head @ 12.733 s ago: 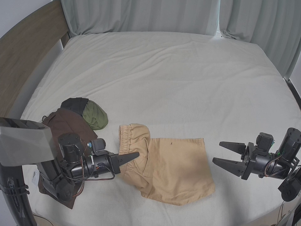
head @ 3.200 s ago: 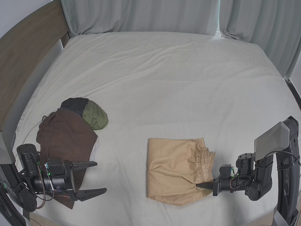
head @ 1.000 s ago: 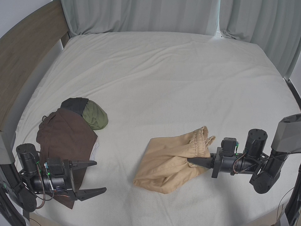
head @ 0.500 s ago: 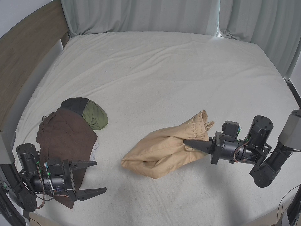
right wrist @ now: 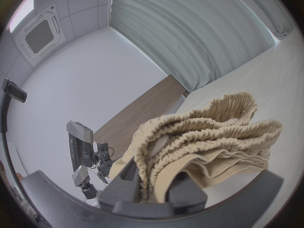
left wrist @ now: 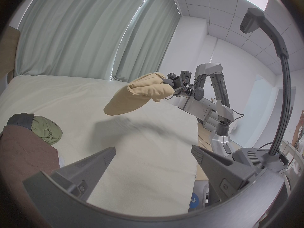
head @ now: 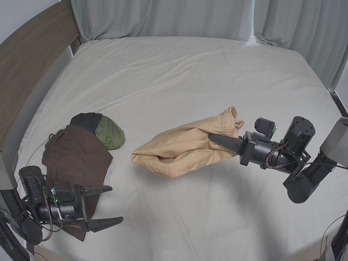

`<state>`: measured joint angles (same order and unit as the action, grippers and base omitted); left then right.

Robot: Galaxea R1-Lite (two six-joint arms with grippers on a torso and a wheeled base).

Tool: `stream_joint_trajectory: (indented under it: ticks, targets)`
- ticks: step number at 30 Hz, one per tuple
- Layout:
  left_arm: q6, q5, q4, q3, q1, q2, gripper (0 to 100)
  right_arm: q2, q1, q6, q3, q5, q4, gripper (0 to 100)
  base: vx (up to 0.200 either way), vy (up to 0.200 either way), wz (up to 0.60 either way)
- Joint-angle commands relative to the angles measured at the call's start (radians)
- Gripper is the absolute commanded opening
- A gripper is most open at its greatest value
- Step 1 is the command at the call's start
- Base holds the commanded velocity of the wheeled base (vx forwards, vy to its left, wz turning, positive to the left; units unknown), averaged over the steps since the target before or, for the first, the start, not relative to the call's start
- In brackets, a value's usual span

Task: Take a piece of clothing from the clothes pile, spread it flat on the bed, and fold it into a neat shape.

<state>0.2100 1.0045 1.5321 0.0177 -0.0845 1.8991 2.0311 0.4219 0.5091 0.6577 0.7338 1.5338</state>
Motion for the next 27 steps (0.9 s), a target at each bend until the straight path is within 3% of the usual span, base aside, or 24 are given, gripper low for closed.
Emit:
stream_joint_trajectory:
  ticks: [1,13,27]
  targets:
    - [0.000,-0.001,0.000,-0.018,-0.003,0.001,100,0.041,-0.006,0.002,0.042,-0.001,0.000,0,0.000,0.000,0.00]
    - [0.002,-0.009,-0.003,-0.018,-0.023,0.001,100,0.144,-0.046,0.042,0.206,-0.002,-0.014,0,0.000,0.000,0.00]
    - [0.002,-0.009,-0.003,-0.018,-0.031,0.000,100,0.170,-0.063,0.063,0.427,-0.002,-0.210,0,0.000,0.000,0.00]
